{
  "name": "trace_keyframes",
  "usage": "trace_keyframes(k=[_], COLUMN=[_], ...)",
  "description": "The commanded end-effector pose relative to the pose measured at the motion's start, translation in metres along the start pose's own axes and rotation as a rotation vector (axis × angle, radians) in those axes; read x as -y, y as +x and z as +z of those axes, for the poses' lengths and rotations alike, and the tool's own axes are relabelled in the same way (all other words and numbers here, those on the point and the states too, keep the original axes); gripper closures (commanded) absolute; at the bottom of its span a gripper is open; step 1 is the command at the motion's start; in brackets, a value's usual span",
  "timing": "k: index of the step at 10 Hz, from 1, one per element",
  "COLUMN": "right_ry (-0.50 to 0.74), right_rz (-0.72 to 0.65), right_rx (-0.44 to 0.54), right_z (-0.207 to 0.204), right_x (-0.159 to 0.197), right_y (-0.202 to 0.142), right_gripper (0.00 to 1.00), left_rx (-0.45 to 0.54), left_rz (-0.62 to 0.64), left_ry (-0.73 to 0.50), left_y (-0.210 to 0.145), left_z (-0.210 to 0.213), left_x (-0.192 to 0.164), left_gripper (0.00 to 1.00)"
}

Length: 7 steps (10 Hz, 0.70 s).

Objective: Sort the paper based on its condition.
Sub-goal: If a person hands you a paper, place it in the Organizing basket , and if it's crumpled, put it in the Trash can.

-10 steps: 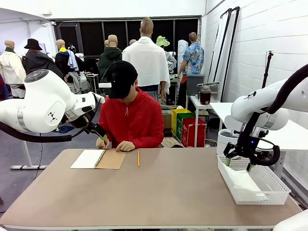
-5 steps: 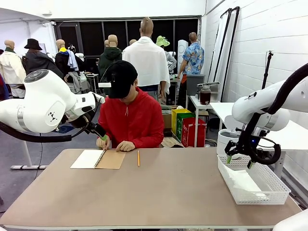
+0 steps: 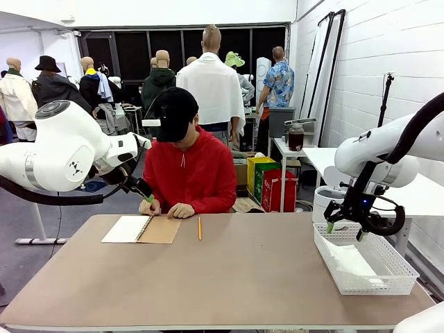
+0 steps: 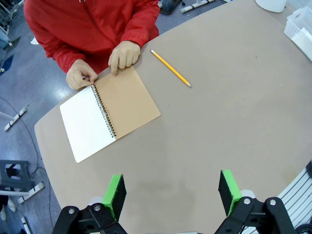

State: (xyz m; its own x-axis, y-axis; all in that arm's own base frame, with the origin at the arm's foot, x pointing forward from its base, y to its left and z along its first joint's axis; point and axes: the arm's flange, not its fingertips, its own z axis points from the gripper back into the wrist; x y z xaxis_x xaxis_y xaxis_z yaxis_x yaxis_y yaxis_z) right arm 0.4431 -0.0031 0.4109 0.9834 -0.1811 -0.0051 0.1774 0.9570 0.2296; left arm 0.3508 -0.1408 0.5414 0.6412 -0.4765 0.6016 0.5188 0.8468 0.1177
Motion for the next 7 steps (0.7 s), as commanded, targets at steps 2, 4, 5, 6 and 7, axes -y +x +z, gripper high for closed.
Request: trace_keyframes(k=[2,4,5,6,7], right_ry=[-0.001,-0.001,-0.001,-0.001,-0.001], right_rz=[-0.002,-0.002,-0.002,-0.002,-0.002], right_rx=[-0.002,-0.002,-0.002,-0.002,-0.002], right_z=[-0.0015,-0.0015,-0.0015,-0.0015,-0.0015], right_x=[0.001,0.001,0.001,0.001,0.001], right_y=[0.0006,0.0006,0.0006,0.0006,0.0006], right_gripper=[0.0,0.0,0.0,0.0,0.0], left_rx=[0.004,0.004,0.004,0.004,0.004], left_rz=[0.001,0.001,0.001,0.001,0.001], left_ry=[0.0,0.0,0.0,0.0,0.0], left_y=[-0.0002,-0.0002,-0.0002,-0.0002,-0.0002], left_z=[0.0,0.0,0.0,0.0,0.0], left_x=[-0.0005,-0.0005,-0.0005,-0.0005,-0.0005], left_gripper=[0.0,0.0,0.0,0.0,0.0])
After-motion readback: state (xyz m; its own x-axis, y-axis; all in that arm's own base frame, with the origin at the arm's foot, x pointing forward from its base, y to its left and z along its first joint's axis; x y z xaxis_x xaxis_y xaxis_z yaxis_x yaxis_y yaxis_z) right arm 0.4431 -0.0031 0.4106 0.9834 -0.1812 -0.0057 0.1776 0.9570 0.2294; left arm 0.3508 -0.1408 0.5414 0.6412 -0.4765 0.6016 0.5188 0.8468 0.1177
